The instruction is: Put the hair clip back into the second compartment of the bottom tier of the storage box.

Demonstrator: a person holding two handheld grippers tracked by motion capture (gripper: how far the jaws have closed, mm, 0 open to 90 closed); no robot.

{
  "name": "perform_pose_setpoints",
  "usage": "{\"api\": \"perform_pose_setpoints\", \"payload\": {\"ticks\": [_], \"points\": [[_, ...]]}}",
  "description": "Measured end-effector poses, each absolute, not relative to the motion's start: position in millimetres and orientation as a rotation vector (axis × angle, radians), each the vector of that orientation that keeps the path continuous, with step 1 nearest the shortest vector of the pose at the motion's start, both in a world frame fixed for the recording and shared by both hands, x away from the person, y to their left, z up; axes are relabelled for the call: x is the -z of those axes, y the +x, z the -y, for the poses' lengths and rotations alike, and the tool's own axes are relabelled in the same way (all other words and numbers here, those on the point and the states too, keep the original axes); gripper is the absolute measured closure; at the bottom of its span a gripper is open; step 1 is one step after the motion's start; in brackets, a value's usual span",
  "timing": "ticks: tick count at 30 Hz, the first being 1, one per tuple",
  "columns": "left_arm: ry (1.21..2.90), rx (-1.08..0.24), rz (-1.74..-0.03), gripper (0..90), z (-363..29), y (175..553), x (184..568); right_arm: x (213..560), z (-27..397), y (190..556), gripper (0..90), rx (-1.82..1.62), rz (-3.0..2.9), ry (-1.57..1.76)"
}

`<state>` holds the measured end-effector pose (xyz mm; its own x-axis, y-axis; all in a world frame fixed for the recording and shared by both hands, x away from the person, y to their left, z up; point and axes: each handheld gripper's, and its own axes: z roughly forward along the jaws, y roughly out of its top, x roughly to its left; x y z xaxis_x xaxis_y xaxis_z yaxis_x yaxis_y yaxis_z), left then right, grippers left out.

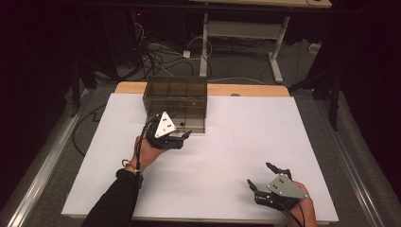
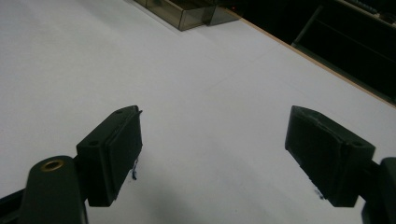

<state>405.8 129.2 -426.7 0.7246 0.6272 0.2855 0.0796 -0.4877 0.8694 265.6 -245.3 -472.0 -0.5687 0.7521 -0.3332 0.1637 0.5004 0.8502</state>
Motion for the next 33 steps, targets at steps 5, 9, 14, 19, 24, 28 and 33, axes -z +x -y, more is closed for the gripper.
{"api": "perform_pose_setpoints", "payload": {"ticks": [5, 9, 14, 19, 24, 28, 33], "points": [[1.991, -0.725, -0.499, 17.8, -123, 397, 424, 472, 244, 265, 18.8, -1.044, -2.029, 0.743], [1.982, -0.71, -0.486, 17.7, -122, 392, 422, 472, 244, 265, 18.8, -1.044, -2.029, 0.743], [1.974, -0.69, -0.479, 17.7, -121, 389, 420, 472, 244, 265, 18.8, -1.043, -2.03, 0.744], [1.978, -0.684, -0.459, 17.7, -121, 385, 419, 472, 244, 265, 18.8, -1.043, -2.028, 0.75], [1.977, -0.684, -0.445, 17.7, -121, 380, 417, 473, 244, 266, 18.8, -1.04, -2.031, 0.745], [1.975, -0.68, -0.437, 17.7, -122, 377, 416, 473, 243, 266, 18.8, -1.04, -2.032, 0.744], [1.977, -0.683, -0.423, 17.7, -122, 371, 415, 473, 244, 265, 18.8, -1.037, -2.03, 0.742]]}}
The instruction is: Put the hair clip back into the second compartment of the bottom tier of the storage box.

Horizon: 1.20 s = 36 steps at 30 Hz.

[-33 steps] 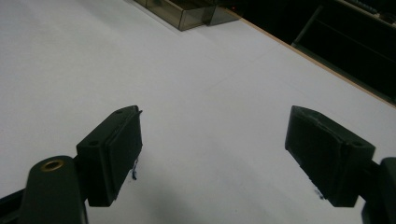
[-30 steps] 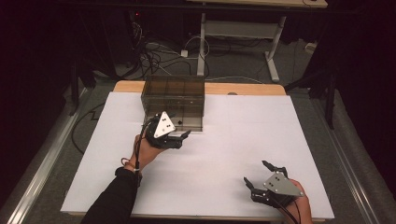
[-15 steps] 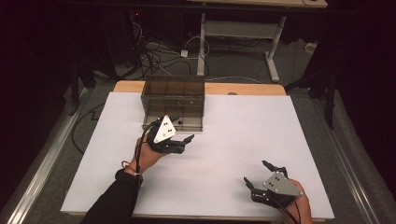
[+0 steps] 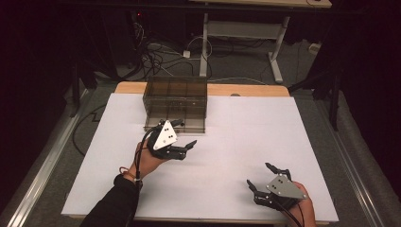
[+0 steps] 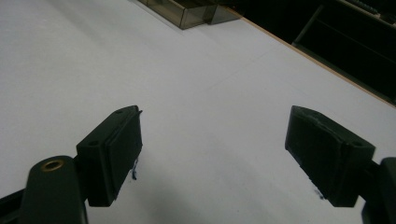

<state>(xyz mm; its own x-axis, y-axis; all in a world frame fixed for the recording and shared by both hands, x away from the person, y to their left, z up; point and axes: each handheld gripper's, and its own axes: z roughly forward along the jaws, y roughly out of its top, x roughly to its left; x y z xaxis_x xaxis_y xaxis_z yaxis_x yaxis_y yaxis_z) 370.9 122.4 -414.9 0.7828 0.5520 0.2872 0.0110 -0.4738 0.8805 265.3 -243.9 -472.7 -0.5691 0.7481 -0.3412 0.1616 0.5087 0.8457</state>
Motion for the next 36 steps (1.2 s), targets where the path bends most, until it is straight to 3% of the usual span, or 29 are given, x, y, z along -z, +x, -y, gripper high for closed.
{"api": "perform_pose_setpoints", "payload": {"ticks": [36], "points": [[1.973, -0.695, -0.339, 17.7, -130, 333, 412, 473, 243, 265, 18.7, -1.034, -2.03, 0.731]]}}
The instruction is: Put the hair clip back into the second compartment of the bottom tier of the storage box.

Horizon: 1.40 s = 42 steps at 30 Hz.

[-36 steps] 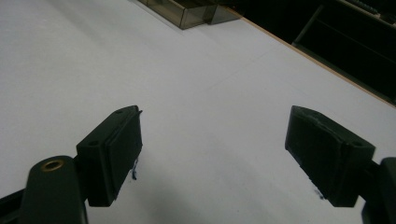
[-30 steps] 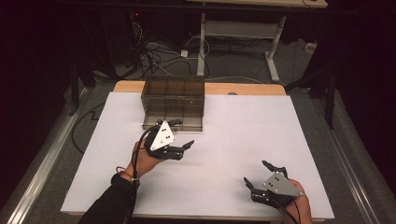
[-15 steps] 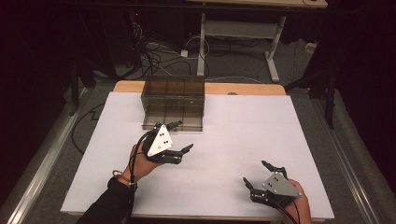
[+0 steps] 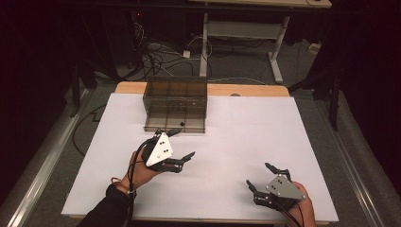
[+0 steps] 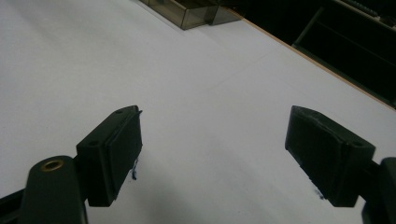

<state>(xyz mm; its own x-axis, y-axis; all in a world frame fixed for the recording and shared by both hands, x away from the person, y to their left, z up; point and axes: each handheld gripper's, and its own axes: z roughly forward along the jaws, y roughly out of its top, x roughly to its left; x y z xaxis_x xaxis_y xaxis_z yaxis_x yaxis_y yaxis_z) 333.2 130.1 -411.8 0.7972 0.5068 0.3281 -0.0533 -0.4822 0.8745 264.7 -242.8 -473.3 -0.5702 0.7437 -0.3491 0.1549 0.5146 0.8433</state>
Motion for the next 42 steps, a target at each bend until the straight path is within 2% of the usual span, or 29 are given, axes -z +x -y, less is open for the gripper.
{"api": "perform_pose_setpoints", "payload": {"ticks": [24, 42], "points": [[1.982, -0.72, -0.311, 17.7, -145, 305, 416, 473, 241, 263, 18.6, -1.038, -2.03, 0.726], [2.002, -0.745, -0.367, 17.7, -166, 292, 437, 473, 238, 262, 18.6, -1.04, -2.036, 0.707]]}}
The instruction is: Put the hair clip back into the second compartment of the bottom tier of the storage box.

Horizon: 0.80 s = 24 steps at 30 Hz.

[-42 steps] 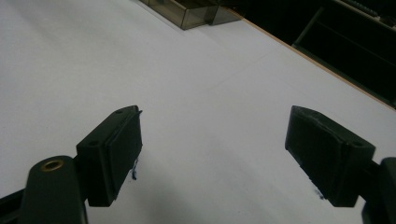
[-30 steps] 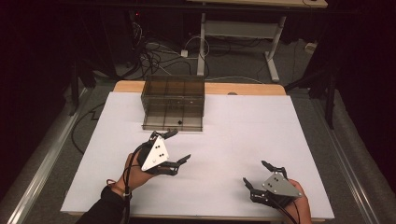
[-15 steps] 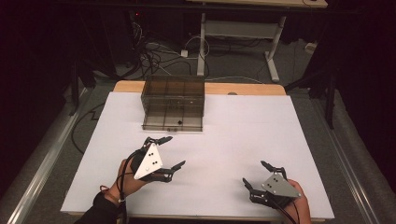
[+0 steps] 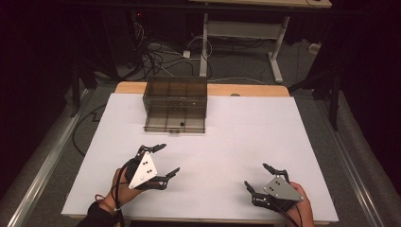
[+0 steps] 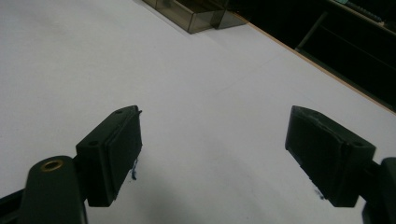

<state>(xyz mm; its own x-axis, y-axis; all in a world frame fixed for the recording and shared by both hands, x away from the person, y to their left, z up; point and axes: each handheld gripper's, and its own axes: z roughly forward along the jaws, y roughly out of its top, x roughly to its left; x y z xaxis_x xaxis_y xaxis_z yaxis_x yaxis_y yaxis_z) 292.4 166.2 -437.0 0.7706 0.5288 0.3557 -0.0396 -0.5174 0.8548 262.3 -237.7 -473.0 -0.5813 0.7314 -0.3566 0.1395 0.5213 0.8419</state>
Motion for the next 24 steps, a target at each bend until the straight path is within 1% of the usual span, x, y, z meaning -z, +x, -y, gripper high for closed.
{"api": "perform_pose_setpoints", "payload": {"ticks": [11, 17, 24], "points": [[2.045, -0.753, -0.41, 17.7, -179, 289, 455, 473, 237, 262, 18.4, -1.045, -2.038, 0.7], [2.036, -0.725, -0.449, 17.7, -189, 288, 463, 473, 236, 262, 18.4, -1.047, -2.039, 0.697], [2.049, -0.725, -0.475, 17.7, -200, 283, 469, 474, 235, 266, 18.2, -1.052, -2.037, 0.698]]}}
